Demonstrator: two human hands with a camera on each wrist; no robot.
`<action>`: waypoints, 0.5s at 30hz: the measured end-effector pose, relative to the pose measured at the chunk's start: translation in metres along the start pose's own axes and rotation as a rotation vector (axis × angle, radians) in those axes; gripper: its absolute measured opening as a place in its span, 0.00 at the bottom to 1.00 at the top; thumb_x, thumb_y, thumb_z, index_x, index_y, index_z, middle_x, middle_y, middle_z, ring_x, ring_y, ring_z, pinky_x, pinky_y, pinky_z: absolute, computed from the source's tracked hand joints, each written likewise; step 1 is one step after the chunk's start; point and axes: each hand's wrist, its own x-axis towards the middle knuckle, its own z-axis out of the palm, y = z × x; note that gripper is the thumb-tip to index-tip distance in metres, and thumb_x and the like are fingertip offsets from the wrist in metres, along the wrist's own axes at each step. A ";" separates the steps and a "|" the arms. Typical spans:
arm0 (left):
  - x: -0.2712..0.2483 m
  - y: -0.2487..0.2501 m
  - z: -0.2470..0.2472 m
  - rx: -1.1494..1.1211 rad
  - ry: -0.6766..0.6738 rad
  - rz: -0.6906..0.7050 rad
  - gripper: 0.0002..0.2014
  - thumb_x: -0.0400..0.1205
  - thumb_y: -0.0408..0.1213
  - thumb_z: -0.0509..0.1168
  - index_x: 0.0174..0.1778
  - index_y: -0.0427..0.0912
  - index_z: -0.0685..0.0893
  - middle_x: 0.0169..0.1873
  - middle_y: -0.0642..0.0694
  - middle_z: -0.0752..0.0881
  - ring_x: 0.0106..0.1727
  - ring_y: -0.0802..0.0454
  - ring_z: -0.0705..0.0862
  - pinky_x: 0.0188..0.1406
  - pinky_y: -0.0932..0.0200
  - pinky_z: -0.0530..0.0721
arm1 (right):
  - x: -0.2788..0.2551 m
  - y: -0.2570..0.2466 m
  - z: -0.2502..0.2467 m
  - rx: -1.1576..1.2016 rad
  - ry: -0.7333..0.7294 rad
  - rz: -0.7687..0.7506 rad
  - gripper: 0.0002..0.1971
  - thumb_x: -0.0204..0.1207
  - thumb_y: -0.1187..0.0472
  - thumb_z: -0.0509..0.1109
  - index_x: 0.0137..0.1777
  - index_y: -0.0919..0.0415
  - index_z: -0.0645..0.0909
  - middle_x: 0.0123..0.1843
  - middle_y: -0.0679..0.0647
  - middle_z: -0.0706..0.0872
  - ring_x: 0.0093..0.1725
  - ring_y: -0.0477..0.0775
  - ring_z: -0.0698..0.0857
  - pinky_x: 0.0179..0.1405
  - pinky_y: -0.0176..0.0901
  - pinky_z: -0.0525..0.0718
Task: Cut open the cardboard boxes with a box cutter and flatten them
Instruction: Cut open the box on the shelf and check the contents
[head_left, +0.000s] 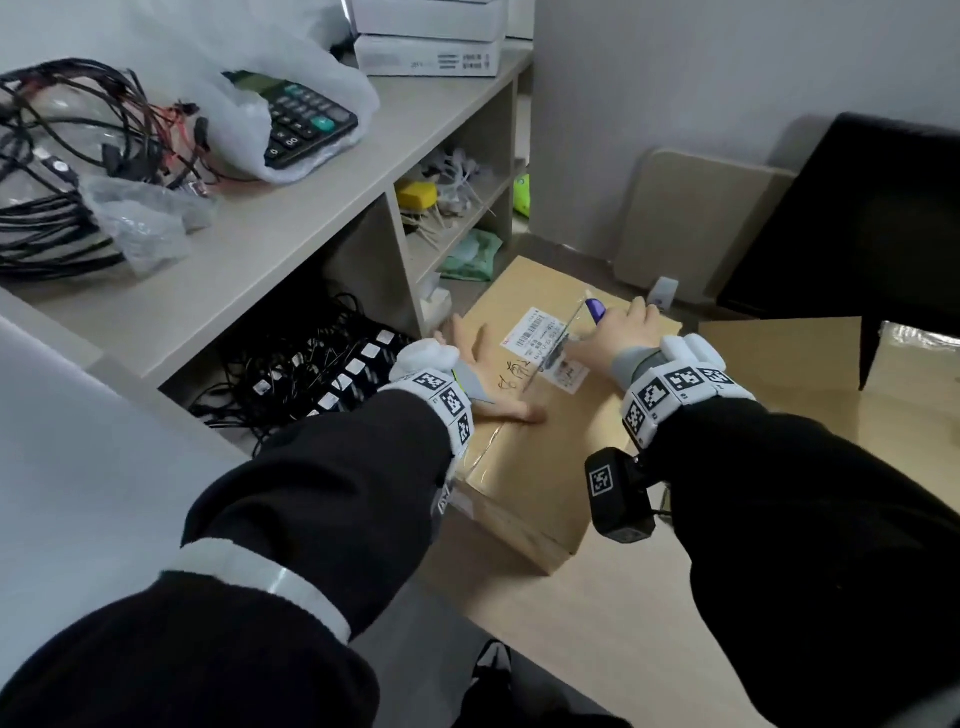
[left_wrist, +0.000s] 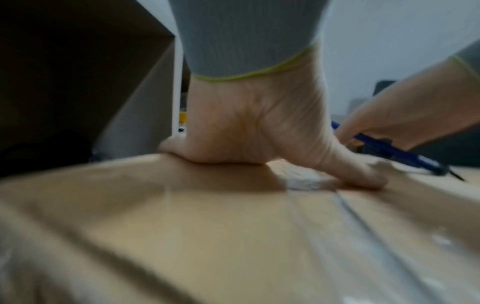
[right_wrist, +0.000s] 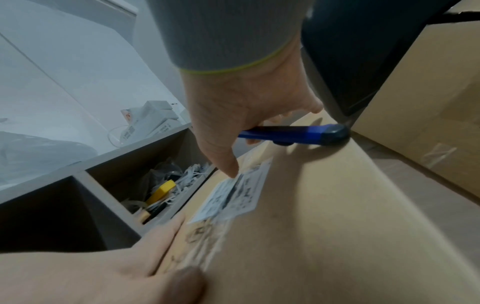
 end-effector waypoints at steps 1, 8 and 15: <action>0.005 -0.001 -0.003 0.054 -0.010 0.034 0.77 0.42 0.88 0.57 0.81 0.54 0.28 0.80 0.40 0.25 0.81 0.28 0.34 0.78 0.32 0.39 | 0.006 0.003 0.001 0.000 -0.003 0.007 0.43 0.72 0.33 0.60 0.76 0.68 0.67 0.81 0.66 0.59 0.82 0.64 0.55 0.81 0.56 0.55; 0.030 0.015 -0.027 0.277 -0.076 0.209 0.75 0.51 0.81 0.67 0.79 0.53 0.23 0.78 0.37 0.24 0.79 0.22 0.37 0.76 0.28 0.44 | 0.038 0.026 -0.002 0.077 -0.059 0.022 0.49 0.62 0.26 0.67 0.76 0.61 0.70 0.79 0.64 0.66 0.80 0.65 0.59 0.78 0.58 0.62; 0.057 0.030 -0.043 0.300 -0.143 0.359 0.78 0.46 0.75 0.75 0.76 0.63 0.22 0.77 0.48 0.20 0.80 0.28 0.32 0.76 0.27 0.45 | 0.035 0.052 -0.010 -0.001 -0.076 0.093 0.50 0.57 0.19 0.61 0.67 0.59 0.76 0.63 0.61 0.77 0.63 0.63 0.76 0.61 0.51 0.74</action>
